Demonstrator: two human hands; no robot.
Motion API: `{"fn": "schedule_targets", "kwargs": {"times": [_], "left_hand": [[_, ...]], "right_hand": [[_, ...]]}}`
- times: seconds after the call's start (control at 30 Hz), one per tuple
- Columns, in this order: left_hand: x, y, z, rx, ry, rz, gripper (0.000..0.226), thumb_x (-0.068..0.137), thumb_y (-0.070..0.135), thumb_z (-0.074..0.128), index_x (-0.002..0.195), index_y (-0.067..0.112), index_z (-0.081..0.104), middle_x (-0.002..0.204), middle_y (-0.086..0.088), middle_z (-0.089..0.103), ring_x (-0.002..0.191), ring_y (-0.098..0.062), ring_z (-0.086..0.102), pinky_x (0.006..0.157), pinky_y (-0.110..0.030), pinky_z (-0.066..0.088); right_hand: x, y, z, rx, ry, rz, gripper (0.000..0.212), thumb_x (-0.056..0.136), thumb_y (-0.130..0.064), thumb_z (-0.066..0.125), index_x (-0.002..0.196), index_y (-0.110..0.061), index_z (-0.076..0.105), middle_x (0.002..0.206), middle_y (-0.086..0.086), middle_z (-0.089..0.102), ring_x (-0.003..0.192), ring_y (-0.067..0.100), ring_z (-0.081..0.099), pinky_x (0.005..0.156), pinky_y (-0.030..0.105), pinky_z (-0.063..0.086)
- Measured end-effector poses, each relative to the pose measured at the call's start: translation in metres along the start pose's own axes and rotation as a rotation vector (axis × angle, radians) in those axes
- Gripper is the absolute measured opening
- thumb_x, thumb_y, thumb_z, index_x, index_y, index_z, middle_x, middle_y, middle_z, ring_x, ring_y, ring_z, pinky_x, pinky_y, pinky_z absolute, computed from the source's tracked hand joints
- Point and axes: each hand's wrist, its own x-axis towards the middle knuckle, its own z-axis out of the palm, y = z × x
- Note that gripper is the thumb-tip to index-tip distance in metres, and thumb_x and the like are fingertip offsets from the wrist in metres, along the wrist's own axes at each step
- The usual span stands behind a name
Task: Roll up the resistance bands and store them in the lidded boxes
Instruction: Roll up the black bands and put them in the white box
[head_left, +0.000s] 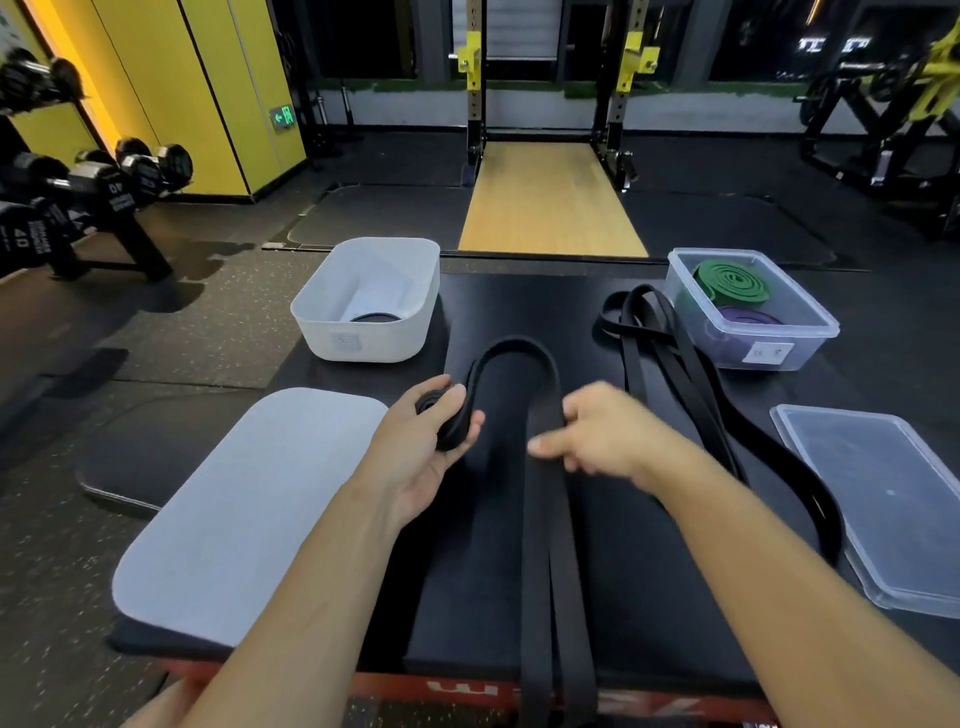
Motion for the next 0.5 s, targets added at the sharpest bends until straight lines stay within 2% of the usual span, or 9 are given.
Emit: {"fn": "schedule_targets", "kwargs": {"times": [0.07,0.13,0.17,0.23,0.27,0.33,0.37,0.43,0.5], "left_hand": [[-0.002,-0.001,0.001,0.004,-0.018,0.001,0.036,0.099,0.009,0.070,0.134,0.010,0.061,0.144,-0.023,0.057,0.081,-0.020,0.076,0.072,-0.027,0.061],[-0.004,-0.002,0.003,0.019,-0.031,0.020,0.038,0.099,0.009,0.069,0.136,0.011,0.060,0.144,-0.022,0.057,0.082,-0.020,0.076,0.073,-0.027,0.061],[-0.004,-0.004,0.004,0.032,-0.038,0.033,0.038,0.099,0.009,0.069,0.136,0.012,0.060,0.144,-0.021,0.057,0.082,-0.020,0.076,0.074,-0.027,0.061],[-0.005,-0.009,0.005,0.061,-0.045,0.051,0.038,0.099,0.009,0.068,0.136,0.014,0.060,0.141,-0.020,0.058,0.084,-0.020,0.076,0.076,-0.027,0.061],[-0.005,-0.012,0.006,0.077,-0.045,0.053,0.038,0.100,0.009,0.068,0.136,0.015,0.060,0.139,-0.019,0.059,0.083,-0.020,0.076,0.076,-0.027,0.061],[-0.006,-0.019,0.006,0.116,-0.038,0.049,0.038,0.100,0.010,0.068,0.136,0.015,0.059,0.133,-0.018,0.059,0.082,-0.019,0.076,0.077,-0.028,0.061],[-0.006,-0.022,0.006,0.132,-0.031,0.050,0.039,0.100,0.009,0.068,0.137,0.015,0.058,0.131,-0.017,0.060,0.082,-0.019,0.075,0.078,-0.029,0.061],[-0.005,-0.025,0.007,0.150,-0.021,0.055,0.041,0.100,0.010,0.068,0.139,0.015,0.056,0.128,-0.014,0.062,0.083,-0.019,0.075,0.080,-0.030,0.061],[-0.004,-0.025,0.009,0.151,-0.006,0.053,0.041,0.100,0.011,0.069,0.139,0.015,0.056,0.130,-0.013,0.064,0.086,-0.018,0.074,0.079,-0.028,0.061]], "right_hand": [[0.029,-0.007,-0.013,0.098,0.224,-0.020,0.028,0.081,-0.030,0.087,0.086,-0.009,0.069,0.067,0.005,0.069,0.060,0.019,0.060,0.064,0.037,0.055],[0.051,-0.021,-0.029,0.200,0.446,-0.087,0.023,0.080,-0.036,0.083,0.090,-0.018,0.073,0.076,0.004,0.072,0.071,0.026,0.066,0.078,0.049,0.061],[0.060,-0.029,-0.039,0.244,0.543,-0.128,0.017,0.082,-0.035,0.079,0.086,-0.019,0.072,0.071,0.000,0.070,0.070,0.029,0.069,0.076,0.050,0.061],[0.072,-0.046,-0.052,0.332,0.675,-0.185,0.012,0.091,-0.022,0.069,0.079,-0.020,0.069,0.065,-0.004,0.064,0.064,0.027,0.073,0.061,0.039,0.059],[0.078,-0.050,-0.052,0.421,0.680,-0.200,0.014,0.094,-0.014,0.067,0.081,-0.019,0.070,0.073,-0.001,0.067,0.065,0.025,0.073,0.057,0.034,0.058],[0.087,-0.045,-0.033,0.639,0.543,-0.177,0.009,0.094,-0.006,0.071,0.100,-0.012,0.074,0.097,0.008,0.072,0.079,0.024,0.073,0.056,0.028,0.059],[0.086,-0.037,-0.019,0.701,0.448,-0.145,0.022,0.092,-0.005,0.074,0.113,-0.006,0.071,0.106,0.012,0.070,0.086,0.024,0.072,0.059,0.028,0.061],[0.084,-0.014,0.006,0.704,0.263,-0.103,0.044,0.091,-0.001,0.074,0.133,-0.001,0.059,0.114,0.016,0.068,0.095,0.023,0.071,0.072,0.029,0.064],[0.082,0.005,0.017,0.669,0.141,-0.110,0.054,0.093,0.000,0.071,0.144,-0.003,0.052,0.124,0.013,0.068,0.109,0.019,0.069,0.089,0.030,0.061]]}}
